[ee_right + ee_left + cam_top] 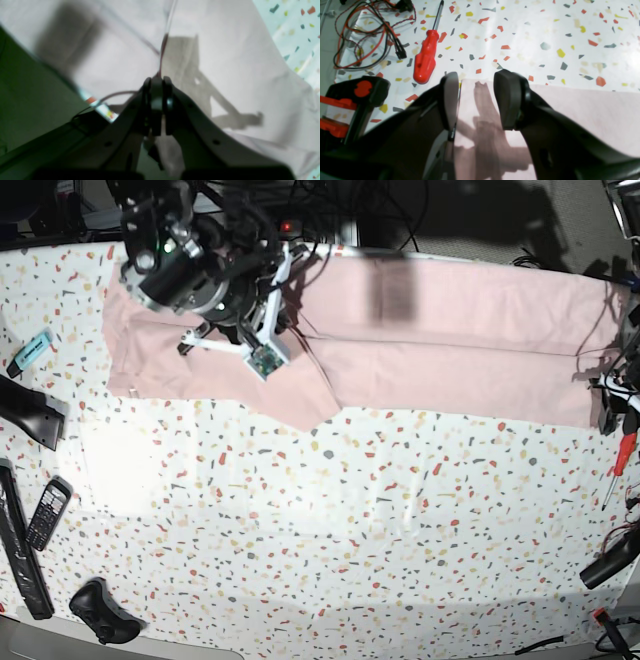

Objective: Fold the T-shirt properly

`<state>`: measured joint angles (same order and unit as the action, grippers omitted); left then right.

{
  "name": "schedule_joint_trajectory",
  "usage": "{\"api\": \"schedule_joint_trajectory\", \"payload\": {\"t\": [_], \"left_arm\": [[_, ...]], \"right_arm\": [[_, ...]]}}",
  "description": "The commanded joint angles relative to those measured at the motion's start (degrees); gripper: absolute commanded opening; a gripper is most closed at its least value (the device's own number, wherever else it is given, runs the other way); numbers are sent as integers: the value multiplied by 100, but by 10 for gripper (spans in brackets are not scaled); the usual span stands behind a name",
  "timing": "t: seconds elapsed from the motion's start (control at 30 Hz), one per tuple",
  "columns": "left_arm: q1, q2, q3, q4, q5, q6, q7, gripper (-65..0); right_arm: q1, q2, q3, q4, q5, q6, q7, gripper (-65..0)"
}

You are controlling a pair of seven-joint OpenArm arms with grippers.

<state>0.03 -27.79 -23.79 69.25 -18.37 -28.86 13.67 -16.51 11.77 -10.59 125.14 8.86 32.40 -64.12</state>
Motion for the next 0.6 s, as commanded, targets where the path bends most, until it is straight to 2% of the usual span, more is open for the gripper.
{"api": "schedule_joint_trajectory", "payload": {"t": [0.0,0.17,0.27,0.43,0.57], "left_arm": [[-83,-129,-37,96,-70,15,-129,-396],[-81,-129,-37,96,-70,13,-127,-396],[-81,-129,-37,96,-70,15,-127,-396],[-81,-129,-37,96,-70,13,-125,-396],[-81,-129,-37,96,-70,13,-122,-396]], "right_arm": [[-61,11,7,243,24,13,94,-650],[-503,13,-44,664,162,13,94,-650],[-610,13,-289,693,216,15,101,-650],[-608,11,-850,688,-98,-26,328,-650],[-605,11,-990,686,-280,-111,525,-650]]}}
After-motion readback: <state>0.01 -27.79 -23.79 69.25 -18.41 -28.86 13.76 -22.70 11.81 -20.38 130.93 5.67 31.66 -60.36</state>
